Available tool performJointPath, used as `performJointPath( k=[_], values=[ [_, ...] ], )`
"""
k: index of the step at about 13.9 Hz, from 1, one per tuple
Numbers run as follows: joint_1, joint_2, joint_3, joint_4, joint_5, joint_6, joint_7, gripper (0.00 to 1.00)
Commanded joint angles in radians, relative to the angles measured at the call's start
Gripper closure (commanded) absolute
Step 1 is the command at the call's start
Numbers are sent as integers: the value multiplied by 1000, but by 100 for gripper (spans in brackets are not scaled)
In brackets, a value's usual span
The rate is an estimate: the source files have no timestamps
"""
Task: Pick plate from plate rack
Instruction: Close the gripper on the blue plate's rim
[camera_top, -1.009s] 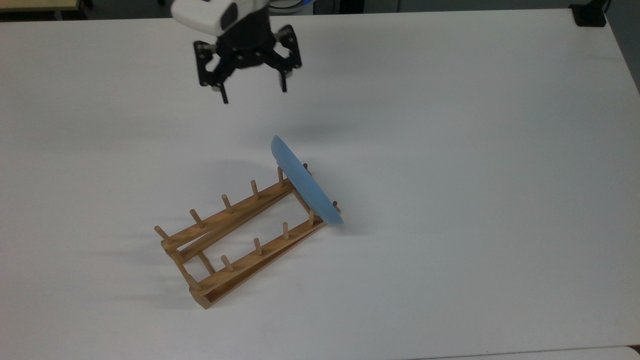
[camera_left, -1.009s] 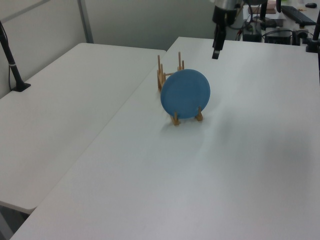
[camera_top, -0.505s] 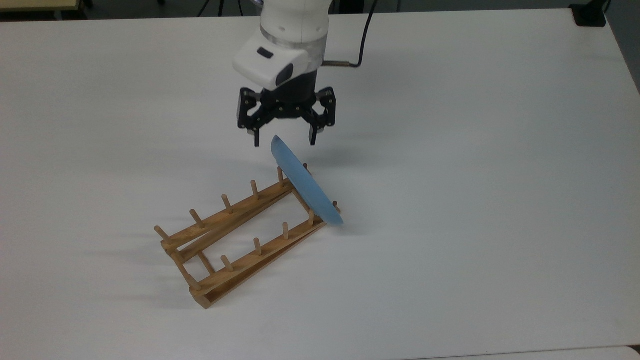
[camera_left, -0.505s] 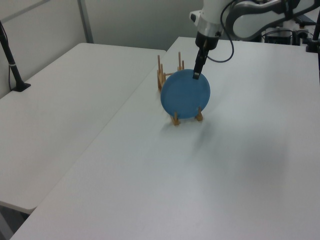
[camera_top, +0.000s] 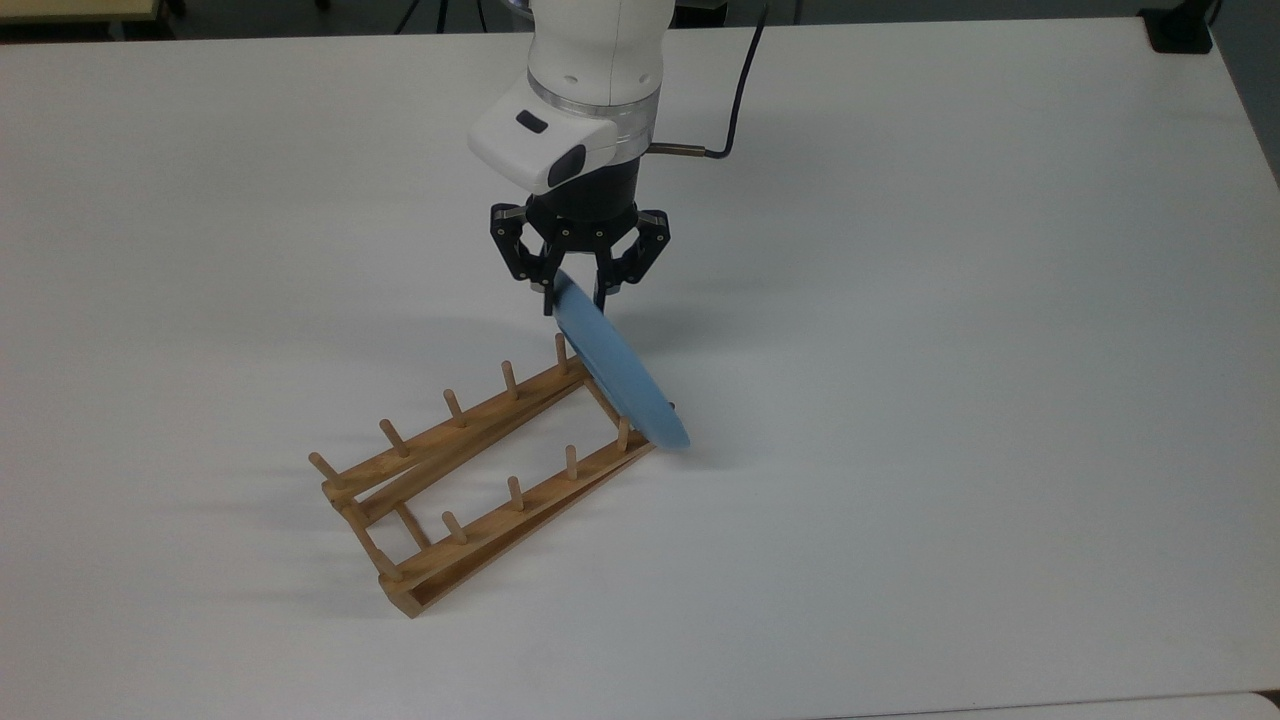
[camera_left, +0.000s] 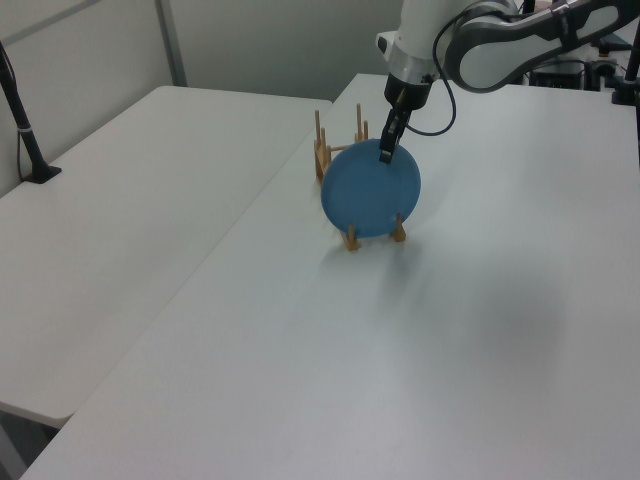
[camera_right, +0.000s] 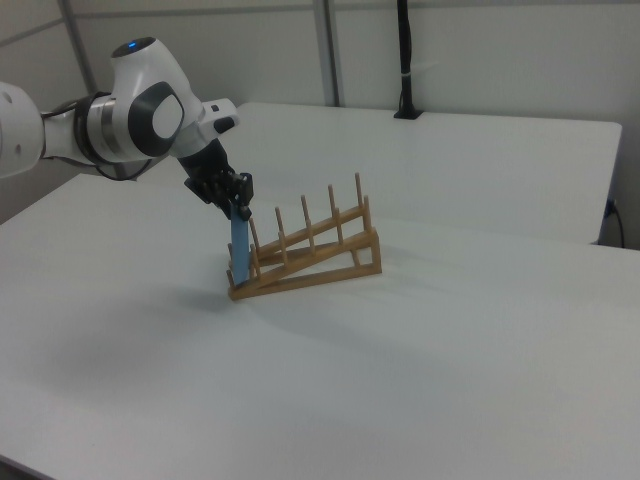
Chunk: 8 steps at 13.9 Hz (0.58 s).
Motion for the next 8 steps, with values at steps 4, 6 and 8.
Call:
performJointPath(
  k=[4,6,8],
  values=[
    [8,-40,-5,-8,-18,6,30,100],
    [6,-48,-5,-8,-20,3,25,100],
    [3,-77,-7,-8,-18,-2,22,100]
  ],
)
